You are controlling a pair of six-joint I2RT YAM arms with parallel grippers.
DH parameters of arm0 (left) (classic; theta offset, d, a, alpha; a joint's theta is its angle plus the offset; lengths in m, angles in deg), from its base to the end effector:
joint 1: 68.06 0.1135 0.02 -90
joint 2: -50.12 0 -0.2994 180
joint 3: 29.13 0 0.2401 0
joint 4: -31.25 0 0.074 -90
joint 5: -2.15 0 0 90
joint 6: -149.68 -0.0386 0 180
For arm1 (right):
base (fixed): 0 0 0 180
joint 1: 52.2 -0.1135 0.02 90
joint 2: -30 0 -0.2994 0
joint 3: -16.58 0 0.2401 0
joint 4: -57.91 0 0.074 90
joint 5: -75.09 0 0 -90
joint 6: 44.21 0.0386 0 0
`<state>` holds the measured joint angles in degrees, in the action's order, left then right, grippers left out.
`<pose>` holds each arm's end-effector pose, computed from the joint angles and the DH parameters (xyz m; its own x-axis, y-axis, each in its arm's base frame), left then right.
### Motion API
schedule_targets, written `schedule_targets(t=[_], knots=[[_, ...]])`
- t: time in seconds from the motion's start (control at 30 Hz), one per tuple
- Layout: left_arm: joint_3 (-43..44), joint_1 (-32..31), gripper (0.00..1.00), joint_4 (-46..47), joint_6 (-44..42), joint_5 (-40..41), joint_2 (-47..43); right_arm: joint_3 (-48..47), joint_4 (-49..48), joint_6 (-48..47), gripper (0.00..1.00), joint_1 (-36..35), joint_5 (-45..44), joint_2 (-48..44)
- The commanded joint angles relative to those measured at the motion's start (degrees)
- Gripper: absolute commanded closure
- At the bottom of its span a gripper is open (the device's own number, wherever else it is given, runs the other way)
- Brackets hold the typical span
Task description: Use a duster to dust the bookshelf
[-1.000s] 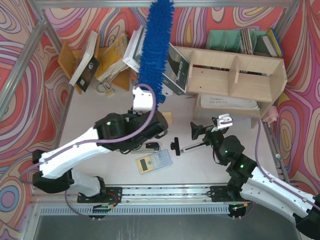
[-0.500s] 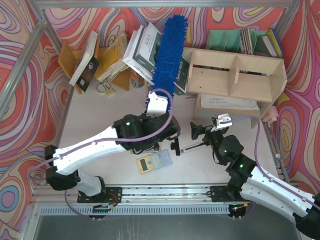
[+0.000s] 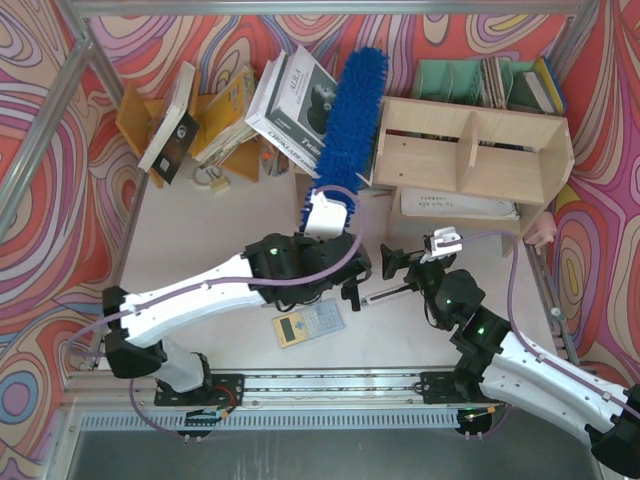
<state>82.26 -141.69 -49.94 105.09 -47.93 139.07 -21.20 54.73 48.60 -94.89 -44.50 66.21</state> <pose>0.1056 -0.2714 0.4159 -0.6264 0.1944 -0.7549 0.2791 0.9601 0.0157 0.1053 0.0712 0.3059 0.0496 0.1038 -0.9934 -0.2306 0.9689 0.0897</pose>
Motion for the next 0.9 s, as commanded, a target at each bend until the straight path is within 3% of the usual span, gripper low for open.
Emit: schedule_targets(t=[0.0, 0.13, 0.27, 0.53, 0.7, 0.87], knots=[[-2.0, 0.1, 1.0, -1.4, 2.8, 10.0, -7.1, -1.3, -0.8, 0.2, 0.01, 0.1, -1.1, 0.1], [-4.3, 0.1, 1.0, -0.7, 4.4, 15.7, -11.6, -1.2, -0.9, 0.3, 0.01, 0.0, -1.4, 0.1], [-8.3, 0.1, 1.0, 7.9, -0.7, 11.7, -14.5, -1.0, -1.1, 0.2, 0.01, 0.0, -1.8, -0.1], [-5.4, 0.1, 1.0, 5.6, 0.0, 6.7, -6.7, -0.9, -1.8, -0.2, 0.01, 0.0, -1.2, 0.1], [-8.8, 0.1, 1.0, 7.9, -0.1, 5.9, -7.9, -13.2, 11.7, 6.8, 0.01, 0.0, -4.8, 5.1], [-11.1, 0.1, 1.0, 10.7, -1.8, 6.3, -10.2, -24.4, 21.2, 3.6, 0.01, 0.0, -5.8, 9.6]])
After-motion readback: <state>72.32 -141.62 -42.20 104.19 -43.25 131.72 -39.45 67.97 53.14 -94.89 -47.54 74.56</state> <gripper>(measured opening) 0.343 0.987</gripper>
